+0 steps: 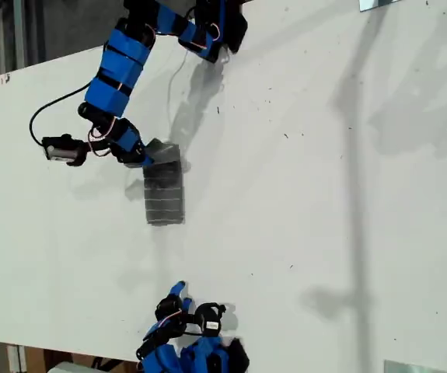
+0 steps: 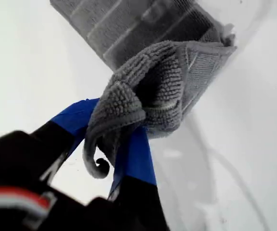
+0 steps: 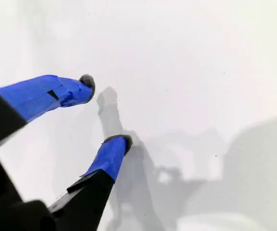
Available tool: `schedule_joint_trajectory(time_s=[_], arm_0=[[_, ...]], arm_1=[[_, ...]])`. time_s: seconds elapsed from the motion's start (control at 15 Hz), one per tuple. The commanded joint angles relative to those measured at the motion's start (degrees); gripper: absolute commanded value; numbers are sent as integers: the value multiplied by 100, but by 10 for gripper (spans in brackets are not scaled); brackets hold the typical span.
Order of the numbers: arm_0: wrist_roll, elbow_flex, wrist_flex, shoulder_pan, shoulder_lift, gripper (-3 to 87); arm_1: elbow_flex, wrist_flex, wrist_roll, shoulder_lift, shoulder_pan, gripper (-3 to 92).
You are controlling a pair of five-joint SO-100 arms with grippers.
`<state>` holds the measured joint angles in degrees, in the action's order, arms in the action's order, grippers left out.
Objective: Grasp corners of a square towel and fold twice.
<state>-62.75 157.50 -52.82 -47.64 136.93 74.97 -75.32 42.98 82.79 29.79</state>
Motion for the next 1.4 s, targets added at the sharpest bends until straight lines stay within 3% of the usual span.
schedule_joint_trajectory(time_s=[0.0,0.13,0.33,0.8,1.07,1.33], arm_0=[[-53,-44,9,-35,97,195],[-62,-35,0,-35,105,195],[-62,-35,0,-26,105,195],[-70,-35,26,-26,105,195],[-79,-35,26,-18,105,195],[-79,-26,18,-9,105,195]], arm_1=[[-501,686,-123,220,-316,-1],[-861,211,158,554,-281,-1],[-378,-1063,782,1714,659,-1],[1345,-2514,756,4526,2479,-1],[1749,-2285,563,4553,2531,-1],[1846,-1002,229,2839,1775,-1]])
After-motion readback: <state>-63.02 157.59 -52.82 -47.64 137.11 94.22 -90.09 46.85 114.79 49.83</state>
